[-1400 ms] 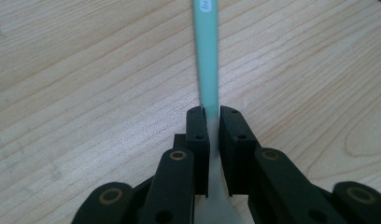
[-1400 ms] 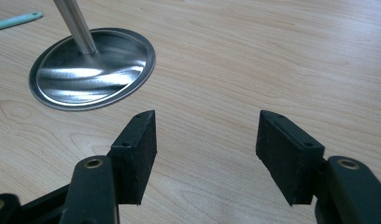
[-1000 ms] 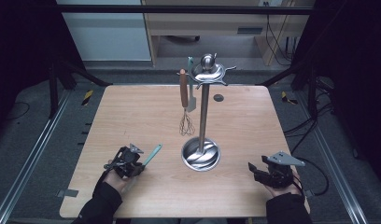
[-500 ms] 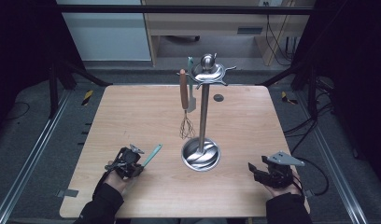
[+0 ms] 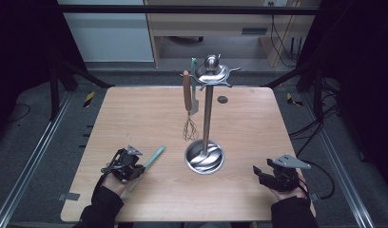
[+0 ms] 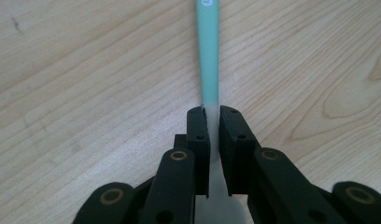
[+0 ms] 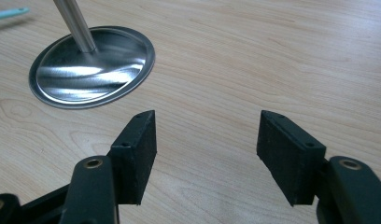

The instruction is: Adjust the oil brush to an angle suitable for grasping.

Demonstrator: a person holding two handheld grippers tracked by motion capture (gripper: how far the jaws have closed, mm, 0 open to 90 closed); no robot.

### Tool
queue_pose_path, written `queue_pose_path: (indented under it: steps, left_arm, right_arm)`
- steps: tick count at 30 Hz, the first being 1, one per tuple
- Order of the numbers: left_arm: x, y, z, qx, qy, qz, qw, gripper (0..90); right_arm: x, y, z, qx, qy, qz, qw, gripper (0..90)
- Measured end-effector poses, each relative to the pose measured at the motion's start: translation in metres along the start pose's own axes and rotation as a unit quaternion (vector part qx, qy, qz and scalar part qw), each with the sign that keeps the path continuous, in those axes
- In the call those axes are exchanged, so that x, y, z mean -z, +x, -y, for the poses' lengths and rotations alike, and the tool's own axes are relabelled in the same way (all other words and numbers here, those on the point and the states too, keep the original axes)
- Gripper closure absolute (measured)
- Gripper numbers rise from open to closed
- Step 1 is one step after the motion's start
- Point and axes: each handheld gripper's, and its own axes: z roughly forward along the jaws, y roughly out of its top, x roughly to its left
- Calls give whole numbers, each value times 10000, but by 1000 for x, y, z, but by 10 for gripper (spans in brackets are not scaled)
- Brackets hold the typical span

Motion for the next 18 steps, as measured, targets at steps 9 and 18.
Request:
queue_pose_path:
  steps: [9, 18]
  left_arm:
    - [15, 2, 0, -1, -399, -9, 9992, 824]
    - [37, -3, -1, -19, -958, -15, 9954, 824]
  right_arm:
    - [0, 0, 0, -3, -1, -8, 10000, 377]
    - [0, 0, 0, -9, 7, -20, 10000, 376]
